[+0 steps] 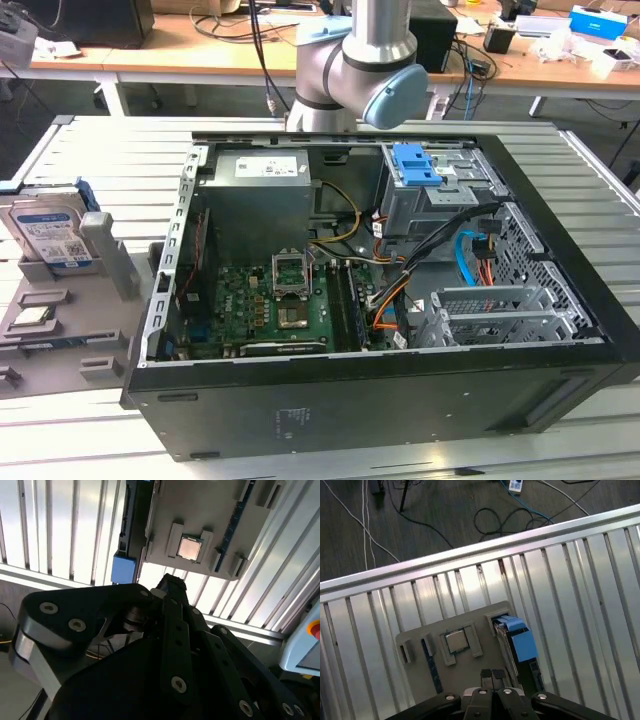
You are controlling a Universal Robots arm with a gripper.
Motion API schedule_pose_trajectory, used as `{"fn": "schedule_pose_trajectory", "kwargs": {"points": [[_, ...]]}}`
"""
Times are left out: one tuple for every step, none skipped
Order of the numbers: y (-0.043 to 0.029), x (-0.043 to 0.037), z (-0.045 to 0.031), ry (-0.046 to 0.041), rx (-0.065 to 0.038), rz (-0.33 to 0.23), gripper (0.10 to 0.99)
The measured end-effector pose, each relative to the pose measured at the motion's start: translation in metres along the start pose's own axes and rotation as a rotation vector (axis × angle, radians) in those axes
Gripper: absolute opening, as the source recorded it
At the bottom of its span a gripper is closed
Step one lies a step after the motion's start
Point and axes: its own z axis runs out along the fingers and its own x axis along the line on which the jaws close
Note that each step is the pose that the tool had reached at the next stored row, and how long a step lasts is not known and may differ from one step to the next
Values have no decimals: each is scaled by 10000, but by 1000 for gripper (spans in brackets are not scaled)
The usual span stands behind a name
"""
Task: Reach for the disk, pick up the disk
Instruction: 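Pick up the disk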
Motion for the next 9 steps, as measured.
{"fn": "schedule_pose_trajectory", "kwargs": {"points": [[0,0,0,4,0,-100,106],[0,0,0,8,0,-222,106],[0,0,0,12,0,-319,106],[0,0,0,18,0,-443,106],[0,0,0,22,0,-553,106],[0,0,0,29,0,-735,106],[0,0,0,34,0,-854,106],[0,0,0,38,0,-951,106],[0,0,0,45,0,-1152,106]]}}
